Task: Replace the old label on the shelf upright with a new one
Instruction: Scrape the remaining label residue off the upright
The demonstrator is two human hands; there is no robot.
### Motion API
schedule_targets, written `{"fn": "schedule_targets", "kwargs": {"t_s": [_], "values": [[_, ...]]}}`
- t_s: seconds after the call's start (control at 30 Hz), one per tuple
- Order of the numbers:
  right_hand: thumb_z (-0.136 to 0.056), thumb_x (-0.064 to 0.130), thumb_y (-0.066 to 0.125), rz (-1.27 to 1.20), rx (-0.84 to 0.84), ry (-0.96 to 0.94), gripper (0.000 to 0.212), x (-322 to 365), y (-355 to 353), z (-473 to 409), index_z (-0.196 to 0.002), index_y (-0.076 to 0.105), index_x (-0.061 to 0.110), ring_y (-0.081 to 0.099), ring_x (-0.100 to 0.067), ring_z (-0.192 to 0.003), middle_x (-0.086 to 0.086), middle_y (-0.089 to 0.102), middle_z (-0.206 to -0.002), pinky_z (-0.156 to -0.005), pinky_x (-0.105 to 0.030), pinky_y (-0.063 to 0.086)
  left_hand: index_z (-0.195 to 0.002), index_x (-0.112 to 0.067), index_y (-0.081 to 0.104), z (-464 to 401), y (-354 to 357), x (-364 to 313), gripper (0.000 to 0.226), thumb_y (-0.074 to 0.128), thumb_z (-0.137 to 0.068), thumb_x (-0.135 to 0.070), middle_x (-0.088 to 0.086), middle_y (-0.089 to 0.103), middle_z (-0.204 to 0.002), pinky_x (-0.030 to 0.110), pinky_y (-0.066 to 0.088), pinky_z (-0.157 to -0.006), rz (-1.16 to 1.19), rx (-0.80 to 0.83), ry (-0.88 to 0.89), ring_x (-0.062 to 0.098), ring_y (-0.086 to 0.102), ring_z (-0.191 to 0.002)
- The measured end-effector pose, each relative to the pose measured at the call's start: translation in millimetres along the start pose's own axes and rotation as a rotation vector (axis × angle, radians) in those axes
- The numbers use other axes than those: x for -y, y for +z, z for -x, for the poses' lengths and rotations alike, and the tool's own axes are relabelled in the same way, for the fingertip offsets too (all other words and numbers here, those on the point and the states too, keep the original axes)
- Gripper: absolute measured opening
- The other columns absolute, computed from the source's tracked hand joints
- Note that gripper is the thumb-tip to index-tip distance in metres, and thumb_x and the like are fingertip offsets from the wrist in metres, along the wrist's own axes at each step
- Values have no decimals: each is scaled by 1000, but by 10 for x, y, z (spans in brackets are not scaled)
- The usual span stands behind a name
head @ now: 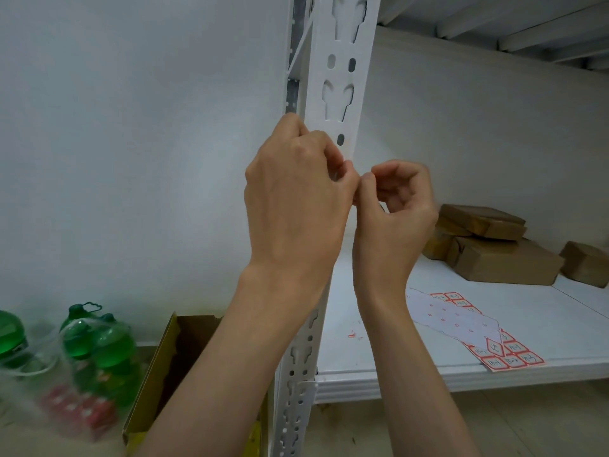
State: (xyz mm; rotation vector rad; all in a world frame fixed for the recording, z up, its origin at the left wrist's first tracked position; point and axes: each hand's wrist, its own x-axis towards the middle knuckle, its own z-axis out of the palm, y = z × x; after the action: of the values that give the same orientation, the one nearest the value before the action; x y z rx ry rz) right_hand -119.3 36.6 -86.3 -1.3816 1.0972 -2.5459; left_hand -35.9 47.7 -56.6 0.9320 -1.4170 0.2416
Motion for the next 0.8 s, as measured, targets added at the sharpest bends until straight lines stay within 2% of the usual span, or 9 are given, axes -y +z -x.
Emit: {"fn": "schedule_targets", "kwargs": {"t_s": [0.07,0.23,0.3,0.4,0.53,0.63,0.8], "values": [[-89,1,65,4,-3,-7,12,-5,-9,-5,-88,60,11,64,-18,-76,-3,64,-83,-71,-32,57,-83,-19,77,1,8,-19,7,79,-84,-25,-5,60,-87,-9,23,-84,-13,6,-11,6,52,-72],[-89,1,65,11,-1,2,10,-26,-31,-14,-89,60,10,64,-18,-74,-4,63,-82,-72,-41,60,-81,-17,73,-27,29,-23,7,77,-83,-22,-5,58,-87,-8,26,-80,-13,39,-26,7,54,-73],[-89,1,64,-2,5,12,10,-24,-38,-19,-89,60,9,64,-15,-72,-5,63,-81,-72,-42,60,-80,-17,72,-30,41,-16,8,77,-83,-22,-6,57,-87,-2,34,-73,-10,52,-20,7,54,-74],[-89,0,64,-16,11,26,9,-20,-49,-26,-90,60,8,63,-12,-69,-6,62,-81,-71,-43,60,-78,-17,69,-26,69,0,8,76,-81,-21,-6,55,-86,3,35,-65,-11,47,-13,8,54,-74],[-89,-1,64,-13,16,38,8,-16,-61,-39,-91,60,6,65,-16,-71,-7,63,-82,-69,-35,60,-75,-15,67,-18,105,36,10,75,-78,-17,-5,53,-82,-2,33,-70,20,9,11,10,52,-70],[-89,-2,63,-19,20,48,7,-17,-68,-52,-92,61,5,65,-19,-73,-7,63,-82,-66,-26,57,-74,-14,67,-16,126,66,9,75,-77,-16,-5,53,-82,3,37,-67,41,4,35,10,54,-69],[-89,-2,63,-34,44,68,11,5,-76,-55,-92,61,8,66,-27,-77,-10,63,-83,-65,-27,59,-74,-14,66,-23,116,147,11,77,-76,-13,-6,53,-81,6,41,-64,82,-3,105,6,49,-65]]}}
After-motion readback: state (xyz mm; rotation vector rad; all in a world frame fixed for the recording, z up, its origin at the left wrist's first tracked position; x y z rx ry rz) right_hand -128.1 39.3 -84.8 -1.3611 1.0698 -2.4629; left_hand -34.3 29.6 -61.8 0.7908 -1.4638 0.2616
